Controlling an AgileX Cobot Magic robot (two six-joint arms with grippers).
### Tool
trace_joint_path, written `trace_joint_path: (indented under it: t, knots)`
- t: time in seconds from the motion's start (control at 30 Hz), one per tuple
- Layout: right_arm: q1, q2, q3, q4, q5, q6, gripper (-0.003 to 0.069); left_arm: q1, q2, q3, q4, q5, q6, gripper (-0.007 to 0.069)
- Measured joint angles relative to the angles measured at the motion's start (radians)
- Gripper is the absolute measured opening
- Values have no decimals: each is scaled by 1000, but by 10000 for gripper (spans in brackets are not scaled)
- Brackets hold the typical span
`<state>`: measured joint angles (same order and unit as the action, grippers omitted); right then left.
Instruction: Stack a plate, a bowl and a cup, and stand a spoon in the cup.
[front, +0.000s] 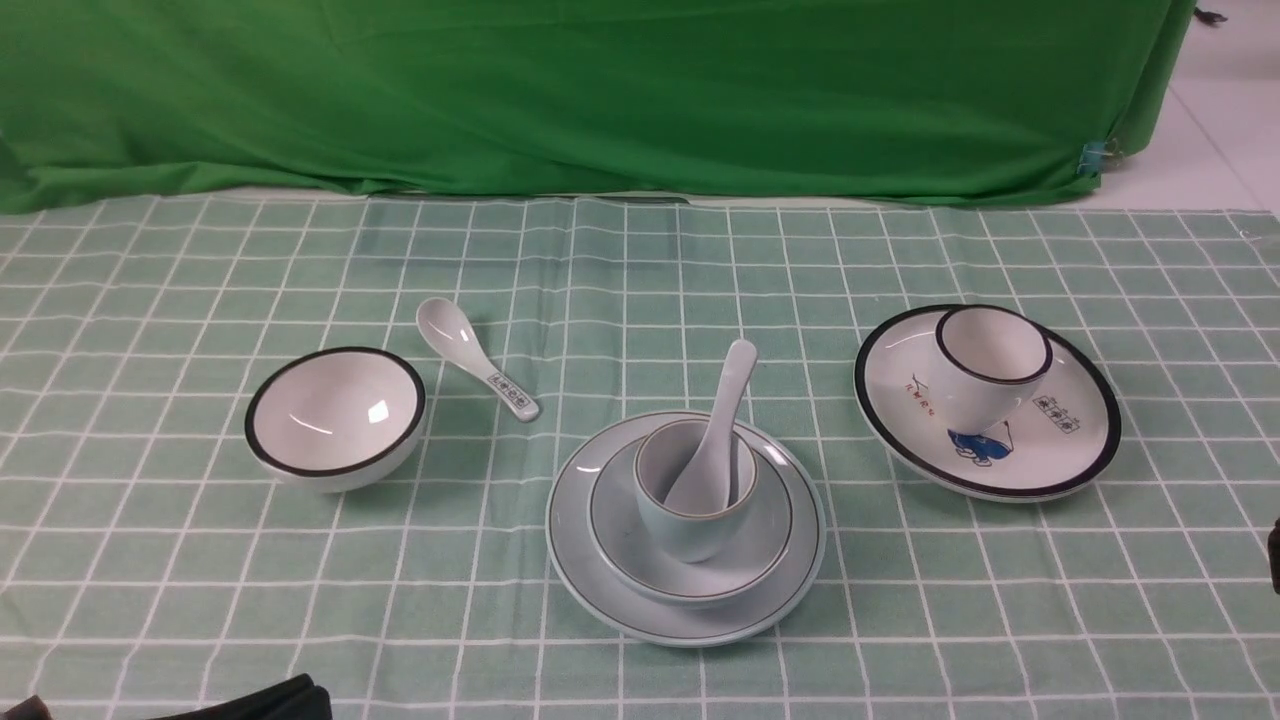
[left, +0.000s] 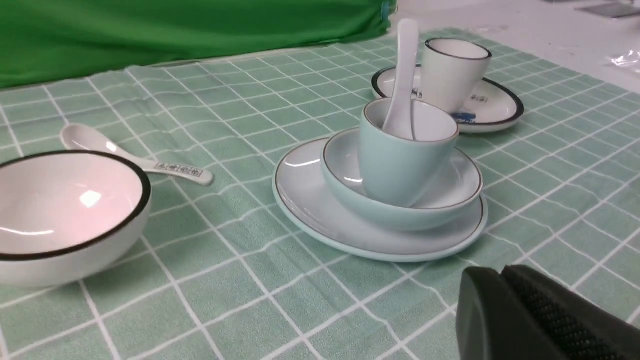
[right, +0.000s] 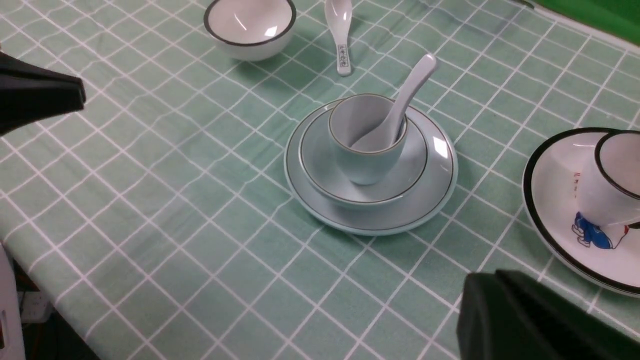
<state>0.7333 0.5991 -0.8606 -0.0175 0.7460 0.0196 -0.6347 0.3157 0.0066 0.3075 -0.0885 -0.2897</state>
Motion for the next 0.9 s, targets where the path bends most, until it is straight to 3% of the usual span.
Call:
trace_joint_path:
  t: [0.13, 0.17, 0.2, 0.3, 0.4, 0.53, 0.67, 0.9]
  knots:
    - [-144, -33, 41, 23, -7, 14, 53, 0, 0, 0, 0, 1, 0, 11]
    - [-236, -67, 81, 36, -22, 0, 32, 0, 0, 0, 0, 1, -1, 11]
    - [-261, -78, 95, 38, -31, -10, 30, 0, 0, 0, 0, 1, -1, 11]
    - [-476, -207, 288, 53, -171, -152, 15, 0, 0, 0, 0, 1, 22, 11]
    - [-592, -333, 452, 56, -293, -200, 16, 0, 0, 0, 0, 1, 30, 11]
    - [-667, -508, 691, 58, -420, -186, 16, 0, 0, 0, 0, 2, 37, 11]
    - [-679, -591, 839, 56, -475, -185, 16, 0, 0, 0, 0, 2, 45, 11]
    - [-677, -598, 866, 57, -489, -160, 18, 0, 0, 0, -1, 0, 45, 11]
